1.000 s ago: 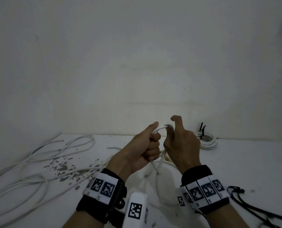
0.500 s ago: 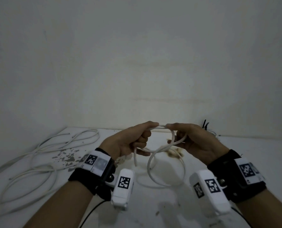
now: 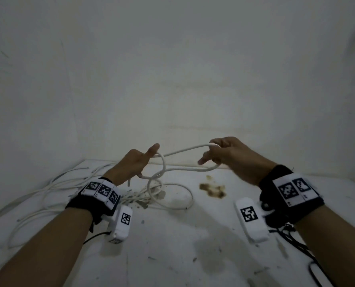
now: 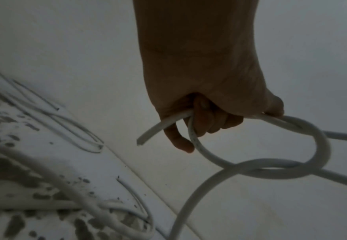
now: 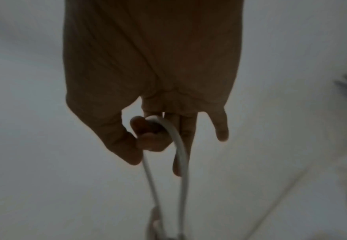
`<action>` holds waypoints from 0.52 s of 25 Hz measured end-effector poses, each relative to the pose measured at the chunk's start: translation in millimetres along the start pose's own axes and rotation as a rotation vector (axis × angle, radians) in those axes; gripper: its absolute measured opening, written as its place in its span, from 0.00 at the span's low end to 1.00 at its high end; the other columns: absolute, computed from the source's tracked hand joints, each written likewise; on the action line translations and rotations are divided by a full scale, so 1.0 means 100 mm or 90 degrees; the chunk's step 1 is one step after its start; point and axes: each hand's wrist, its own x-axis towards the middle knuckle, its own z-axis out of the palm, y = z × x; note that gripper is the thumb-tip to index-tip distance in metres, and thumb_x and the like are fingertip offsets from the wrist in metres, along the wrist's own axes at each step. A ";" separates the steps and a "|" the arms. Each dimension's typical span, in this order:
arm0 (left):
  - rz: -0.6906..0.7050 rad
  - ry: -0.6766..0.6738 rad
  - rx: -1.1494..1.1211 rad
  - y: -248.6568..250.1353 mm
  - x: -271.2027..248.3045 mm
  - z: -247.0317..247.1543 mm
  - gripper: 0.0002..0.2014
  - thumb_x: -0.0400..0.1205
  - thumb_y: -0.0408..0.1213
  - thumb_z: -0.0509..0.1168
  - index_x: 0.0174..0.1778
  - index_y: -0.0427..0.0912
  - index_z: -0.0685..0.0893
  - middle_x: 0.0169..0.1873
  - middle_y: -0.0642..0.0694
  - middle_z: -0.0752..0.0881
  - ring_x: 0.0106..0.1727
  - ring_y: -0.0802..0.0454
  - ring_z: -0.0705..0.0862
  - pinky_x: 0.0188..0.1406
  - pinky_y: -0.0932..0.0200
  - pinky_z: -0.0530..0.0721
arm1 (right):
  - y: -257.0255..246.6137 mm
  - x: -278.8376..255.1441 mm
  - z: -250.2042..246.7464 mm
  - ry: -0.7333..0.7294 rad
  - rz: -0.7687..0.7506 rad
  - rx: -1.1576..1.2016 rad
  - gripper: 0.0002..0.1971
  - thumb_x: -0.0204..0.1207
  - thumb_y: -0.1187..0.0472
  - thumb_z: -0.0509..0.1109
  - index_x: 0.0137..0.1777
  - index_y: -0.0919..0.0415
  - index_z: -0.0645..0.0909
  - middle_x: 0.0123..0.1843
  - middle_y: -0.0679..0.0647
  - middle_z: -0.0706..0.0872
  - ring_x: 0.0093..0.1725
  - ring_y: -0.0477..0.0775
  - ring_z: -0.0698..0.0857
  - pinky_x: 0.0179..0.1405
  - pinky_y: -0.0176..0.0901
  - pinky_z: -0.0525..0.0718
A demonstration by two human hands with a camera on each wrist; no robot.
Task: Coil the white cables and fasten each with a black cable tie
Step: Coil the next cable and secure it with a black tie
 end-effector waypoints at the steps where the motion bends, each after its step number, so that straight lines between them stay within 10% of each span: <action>1: 0.000 0.016 -0.013 0.01 0.02 -0.05 0.36 0.68 0.78 0.55 0.21 0.45 0.64 0.20 0.43 0.69 0.25 0.48 0.72 0.34 0.54 0.79 | 0.00 -0.02 0.10 -0.027 0.002 0.207 0.19 0.76 0.68 0.70 0.29 0.55 0.66 0.25 0.55 0.64 0.22 0.53 0.76 0.47 0.48 0.85; 3: -0.009 0.029 -0.006 0.00 0.04 -0.16 0.36 0.68 0.79 0.55 0.21 0.45 0.63 0.21 0.43 0.68 0.27 0.49 0.70 0.35 0.54 0.73 | 0.08 0.01 0.15 -0.016 0.036 0.197 0.21 0.78 0.63 0.69 0.26 0.54 0.66 0.24 0.51 0.56 0.18 0.51 0.60 0.28 0.44 0.76; 7: -0.055 0.026 0.044 -0.07 0.06 -0.25 0.35 0.68 0.78 0.56 0.23 0.45 0.62 0.20 0.44 0.68 0.25 0.50 0.68 0.31 0.57 0.69 | 0.32 0.16 -0.02 0.127 0.028 -0.629 0.23 0.76 0.52 0.73 0.24 0.57 0.68 0.21 0.51 0.71 0.26 0.55 0.74 0.27 0.41 0.69; 13: -0.070 0.047 -0.095 -0.11 0.08 -0.30 0.32 0.75 0.67 0.66 0.21 0.44 0.66 0.16 0.50 0.69 0.24 0.49 0.69 0.37 0.56 0.75 | 0.48 0.35 -0.11 0.244 -0.120 -0.848 0.12 0.81 0.62 0.66 0.37 0.58 0.70 0.28 0.51 0.74 0.28 0.59 0.71 0.29 0.44 0.63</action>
